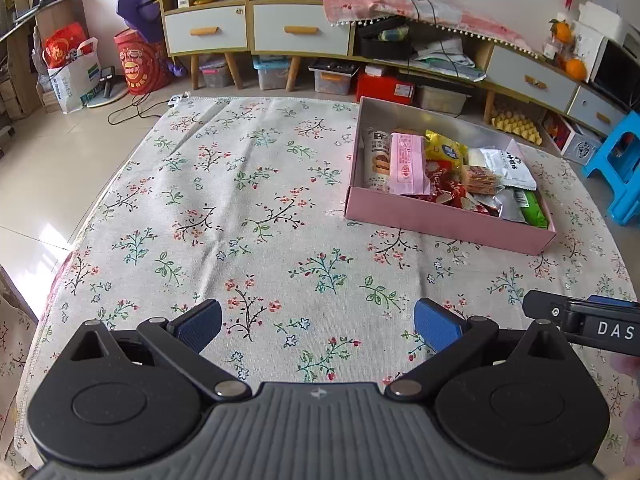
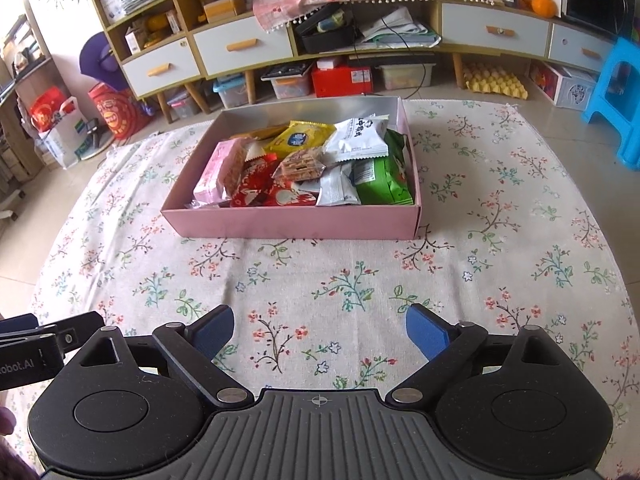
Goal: Organize snacks
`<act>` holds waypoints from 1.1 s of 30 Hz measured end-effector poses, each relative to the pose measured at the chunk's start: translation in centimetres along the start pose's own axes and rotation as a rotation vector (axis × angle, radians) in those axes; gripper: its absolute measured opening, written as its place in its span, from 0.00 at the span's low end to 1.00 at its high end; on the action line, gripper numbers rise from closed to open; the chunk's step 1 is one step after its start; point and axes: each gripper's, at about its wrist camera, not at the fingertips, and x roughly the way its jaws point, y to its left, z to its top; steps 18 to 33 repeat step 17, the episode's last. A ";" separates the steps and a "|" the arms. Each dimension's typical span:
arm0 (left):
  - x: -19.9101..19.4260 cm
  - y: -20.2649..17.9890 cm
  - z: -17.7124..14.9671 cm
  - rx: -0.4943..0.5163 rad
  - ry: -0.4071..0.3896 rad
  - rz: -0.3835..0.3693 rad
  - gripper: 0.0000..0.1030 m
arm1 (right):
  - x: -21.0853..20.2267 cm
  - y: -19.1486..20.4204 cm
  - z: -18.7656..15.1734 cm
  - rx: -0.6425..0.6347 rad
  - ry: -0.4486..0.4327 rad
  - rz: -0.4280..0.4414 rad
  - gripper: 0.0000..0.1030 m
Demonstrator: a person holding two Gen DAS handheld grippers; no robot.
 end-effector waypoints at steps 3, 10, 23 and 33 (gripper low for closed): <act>-0.2 -0.3 0.0 0.012 -0.007 0.004 1.00 | 0.3 0.0 -0.1 -0.004 0.010 0.005 0.92; -0.4 -0.5 -0.2 0.023 -0.008 0.004 1.00 | 0.4 -0.1 -0.1 -0.011 0.011 0.007 0.92; -0.6 -0.7 -0.2 0.030 -0.008 -0.011 0.99 | 0.4 -0.2 -0.1 -0.006 0.010 0.007 0.92; -0.6 -0.7 -0.2 0.030 -0.008 -0.011 0.99 | 0.4 -0.2 -0.1 -0.006 0.010 0.007 0.92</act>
